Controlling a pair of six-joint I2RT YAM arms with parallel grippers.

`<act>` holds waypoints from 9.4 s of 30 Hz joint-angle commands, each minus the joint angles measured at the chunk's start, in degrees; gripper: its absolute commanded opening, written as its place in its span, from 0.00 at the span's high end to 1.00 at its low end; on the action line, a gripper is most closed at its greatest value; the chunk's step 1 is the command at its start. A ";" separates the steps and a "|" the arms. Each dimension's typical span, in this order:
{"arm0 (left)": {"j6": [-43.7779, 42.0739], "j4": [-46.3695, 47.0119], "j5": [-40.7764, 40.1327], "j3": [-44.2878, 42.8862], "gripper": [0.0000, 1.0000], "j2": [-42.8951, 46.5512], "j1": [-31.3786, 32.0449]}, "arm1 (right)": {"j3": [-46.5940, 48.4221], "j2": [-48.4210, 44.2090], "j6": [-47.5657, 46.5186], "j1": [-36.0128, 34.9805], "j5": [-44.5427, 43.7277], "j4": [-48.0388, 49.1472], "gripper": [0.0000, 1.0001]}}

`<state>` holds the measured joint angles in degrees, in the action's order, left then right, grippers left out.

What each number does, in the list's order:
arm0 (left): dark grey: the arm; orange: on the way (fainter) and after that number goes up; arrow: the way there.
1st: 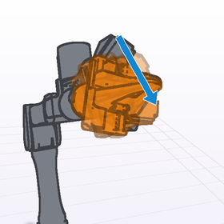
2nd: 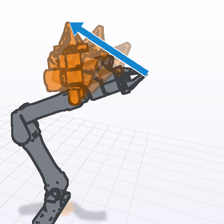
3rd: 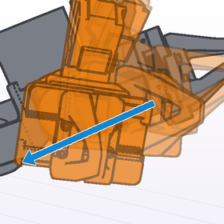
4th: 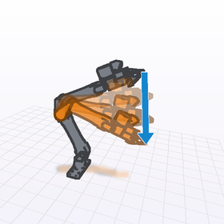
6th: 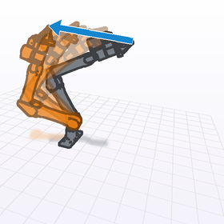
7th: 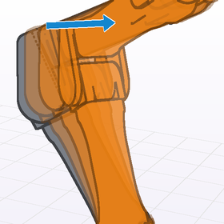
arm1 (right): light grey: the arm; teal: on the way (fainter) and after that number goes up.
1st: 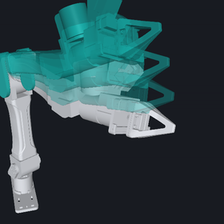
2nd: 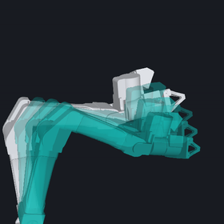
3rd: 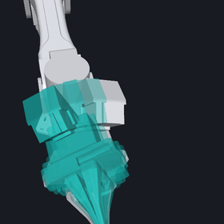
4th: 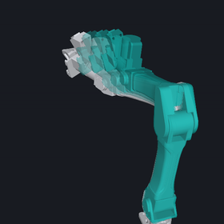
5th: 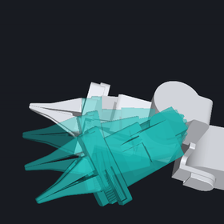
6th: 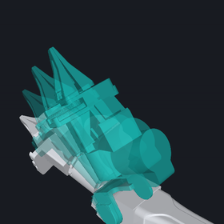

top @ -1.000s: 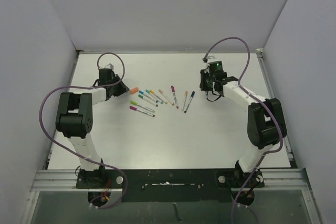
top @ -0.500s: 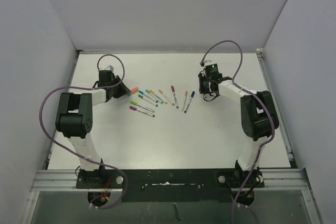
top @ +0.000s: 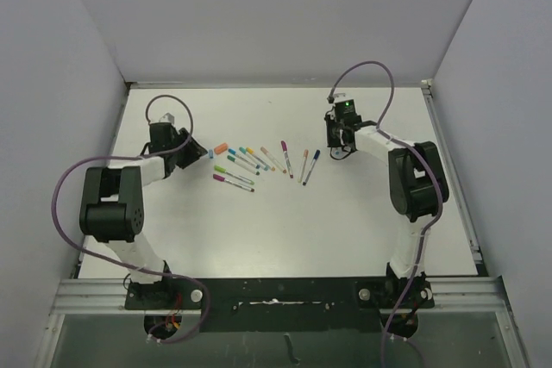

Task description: Open the pen caps

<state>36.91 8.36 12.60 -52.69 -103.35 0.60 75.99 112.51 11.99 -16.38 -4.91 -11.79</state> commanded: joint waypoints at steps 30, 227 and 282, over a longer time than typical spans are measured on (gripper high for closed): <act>9.29 1.39 0.81 25.65 0.60 51.46 1.47 | 6.78 6.86 -0.36 2.23 -2.49 2.08 0.66; 15.75 27.08 -8.51 15.54 1.00 24.38 24.71 | -19.78 -21.45 -3.41 -27.92 15.18 16.00 1.00; -3.20 -1.97 -6.56 -5.14 0.98 -0.52 1.60 | -3.93 -13.41 -2.32 -5.84 4.37 1.48 1.00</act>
<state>34.28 3.22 4.84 -55.16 -102.48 2.50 69.30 98.39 9.61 -22.52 -1.34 -12.82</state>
